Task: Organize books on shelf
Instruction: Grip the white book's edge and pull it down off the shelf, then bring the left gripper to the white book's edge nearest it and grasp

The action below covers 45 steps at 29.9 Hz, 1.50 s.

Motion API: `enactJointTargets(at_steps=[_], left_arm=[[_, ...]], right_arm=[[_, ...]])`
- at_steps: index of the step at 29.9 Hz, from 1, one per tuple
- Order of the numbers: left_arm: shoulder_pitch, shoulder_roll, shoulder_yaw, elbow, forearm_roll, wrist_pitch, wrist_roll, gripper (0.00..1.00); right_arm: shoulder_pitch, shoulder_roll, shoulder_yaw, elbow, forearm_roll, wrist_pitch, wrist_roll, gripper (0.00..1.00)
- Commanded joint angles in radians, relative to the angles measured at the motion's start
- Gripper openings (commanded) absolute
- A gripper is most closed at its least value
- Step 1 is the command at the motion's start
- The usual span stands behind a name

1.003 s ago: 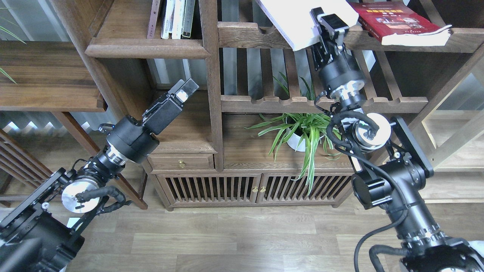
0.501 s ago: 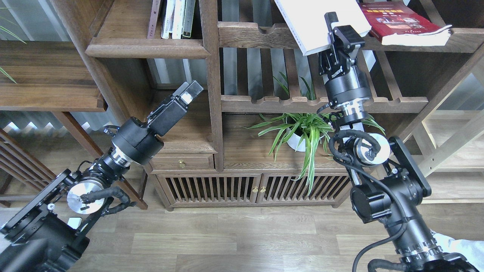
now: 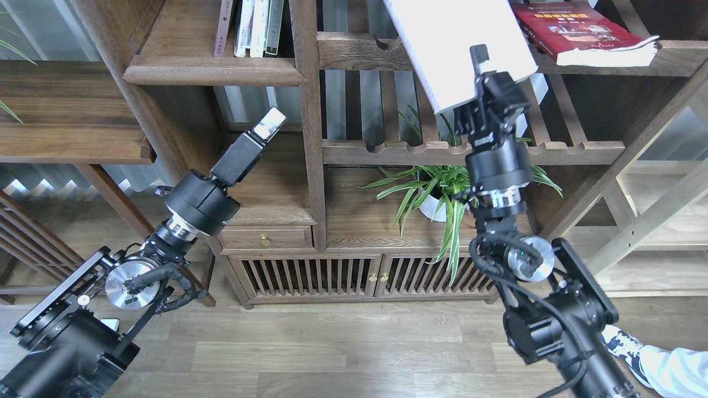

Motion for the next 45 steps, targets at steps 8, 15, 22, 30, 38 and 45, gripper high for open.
enactJointTargets(at_steps=[8,15,22,30,38,45], left_arm=[[0.004,0.002,0.07,0.01,-0.071,0.0,0.001,0.99],[0.001,0.011,0.078,0.007,-0.187,0.0,0.076,0.97],[0.001,0.012,0.066,0.007,-0.215,0.0,0.088,0.97],[-0.002,0.019,0.055,0.007,-0.217,0.0,0.088,0.96],[-0.002,0.019,0.055,0.005,-0.218,0.0,0.088,0.96],[-0.003,0.009,0.067,0.005,-0.218,0.0,0.09,0.94]], right_arm=[[-0.027,0.002,-0.109,0.006,-0.007,0.003,-0.004,0.02],[-0.027,0.002,-0.165,0.006,-0.015,0.003,-0.012,0.01],[-0.029,0.002,-0.191,0.006,-0.026,0.003,-0.013,0.01],[-0.041,0.002,-0.234,0.006,-0.041,0.003,-0.024,0.02],[-0.056,0.002,-0.285,0.004,-0.068,0.003,-0.046,0.02],[-0.064,0.002,-0.293,0.004,-0.085,0.003,-0.047,0.02]])
